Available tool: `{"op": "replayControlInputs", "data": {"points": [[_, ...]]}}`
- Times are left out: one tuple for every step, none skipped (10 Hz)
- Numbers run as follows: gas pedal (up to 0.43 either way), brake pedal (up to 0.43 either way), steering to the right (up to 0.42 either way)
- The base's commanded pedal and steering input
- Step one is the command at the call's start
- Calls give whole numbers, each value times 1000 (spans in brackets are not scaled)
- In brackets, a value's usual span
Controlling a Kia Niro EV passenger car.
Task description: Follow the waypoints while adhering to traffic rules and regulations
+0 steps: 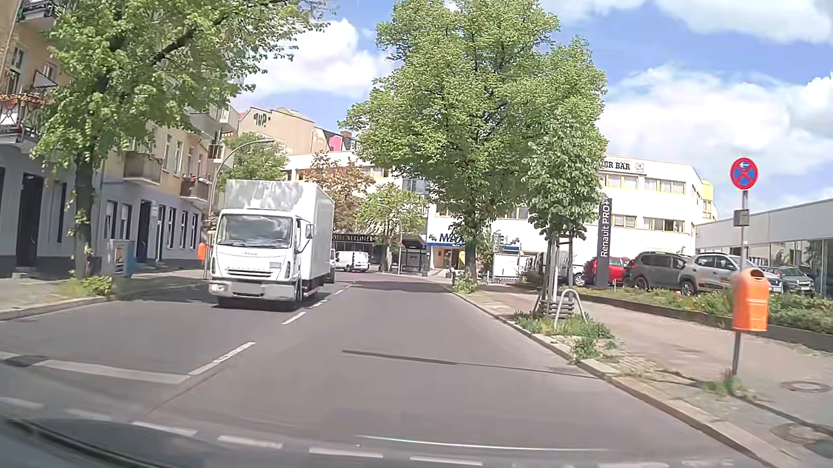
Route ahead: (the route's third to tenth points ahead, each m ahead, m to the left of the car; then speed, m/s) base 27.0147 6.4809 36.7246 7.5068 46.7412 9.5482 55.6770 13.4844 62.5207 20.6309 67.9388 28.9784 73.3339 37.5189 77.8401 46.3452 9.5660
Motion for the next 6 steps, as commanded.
{"op": "replayControlInputs", "data": {"points": [[260, 18, -35], [248, 18, -28], [248, 18, -22], [240, 18, -17], [220, 18, -17], [197, 18, -17]]}}
